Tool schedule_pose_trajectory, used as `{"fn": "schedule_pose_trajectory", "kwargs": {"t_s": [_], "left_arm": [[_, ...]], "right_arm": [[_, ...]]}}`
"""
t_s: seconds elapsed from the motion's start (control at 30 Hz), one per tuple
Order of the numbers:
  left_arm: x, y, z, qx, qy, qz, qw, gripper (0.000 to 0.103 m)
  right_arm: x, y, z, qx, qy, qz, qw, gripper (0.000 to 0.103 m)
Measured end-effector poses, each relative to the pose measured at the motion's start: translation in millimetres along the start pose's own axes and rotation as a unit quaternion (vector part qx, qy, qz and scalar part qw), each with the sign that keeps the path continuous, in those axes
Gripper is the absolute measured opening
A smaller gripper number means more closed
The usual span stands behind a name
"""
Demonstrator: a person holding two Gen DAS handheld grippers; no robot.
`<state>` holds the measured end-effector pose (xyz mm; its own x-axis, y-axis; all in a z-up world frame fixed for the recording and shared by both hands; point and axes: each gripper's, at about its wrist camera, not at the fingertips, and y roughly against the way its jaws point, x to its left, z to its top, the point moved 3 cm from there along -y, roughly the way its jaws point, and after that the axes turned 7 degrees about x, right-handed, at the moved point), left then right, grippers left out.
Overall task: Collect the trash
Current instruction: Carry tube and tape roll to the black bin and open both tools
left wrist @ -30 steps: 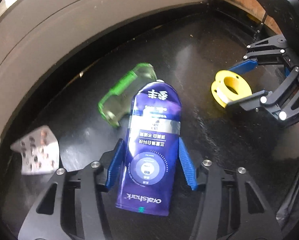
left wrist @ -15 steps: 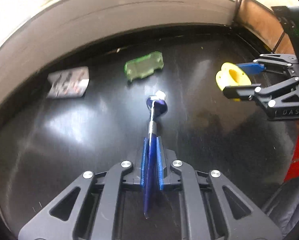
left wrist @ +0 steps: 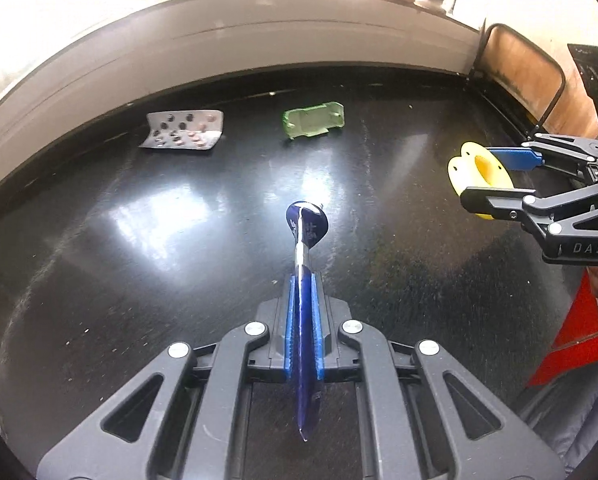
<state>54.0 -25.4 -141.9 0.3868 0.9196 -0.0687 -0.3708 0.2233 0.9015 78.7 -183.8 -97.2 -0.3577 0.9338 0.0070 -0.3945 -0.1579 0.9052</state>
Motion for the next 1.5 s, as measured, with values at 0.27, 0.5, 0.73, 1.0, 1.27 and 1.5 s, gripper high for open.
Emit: {"fn": "schedule_pose_trajectory", "kwargs": {"t_s": [0.27,0.5,0.73,1.0,1.27,1.5], "left_arm": [[31.2,42.4,-21.0,-0.03,0.035,0.044,0.998,0.007],[87.9,105.2,-68.5,-0.065,0.115,0.114,0.9847,0.007],[156.7,177.8,-167.1,-0.076,0.248,0.206,0.9436,0.007],[197.5,233.0,-297.7,-0.052,0.386,0.278,0.8779,0.007],[215.8,236.1,-413.9,-0.021,0.496,0.277,0.8226,0.007],[241.7,202.0,-465.4,-0.021,0.528,0.241,0.8138,0.007]], "right_arm": [[40.5,5.6,17.8,-0.008,0.034,0.018,0.999,0.055],[135.5,5.5,59.6,-0.024,0.119,0.075,0.99,0.055],[282.7,3.6,81.9,-0.026,0.24,0.153,0.958,0.055],[467.7,0.3,51.1,0.016,0.382,0.252,0.889,0.055],[595.9,-18.2,-10.0,0.083,0.471,0.288,0.83,0.055],[658.4,-58.3,-35.4,0.126,0.485,0.268,0.823,0.055]]}}
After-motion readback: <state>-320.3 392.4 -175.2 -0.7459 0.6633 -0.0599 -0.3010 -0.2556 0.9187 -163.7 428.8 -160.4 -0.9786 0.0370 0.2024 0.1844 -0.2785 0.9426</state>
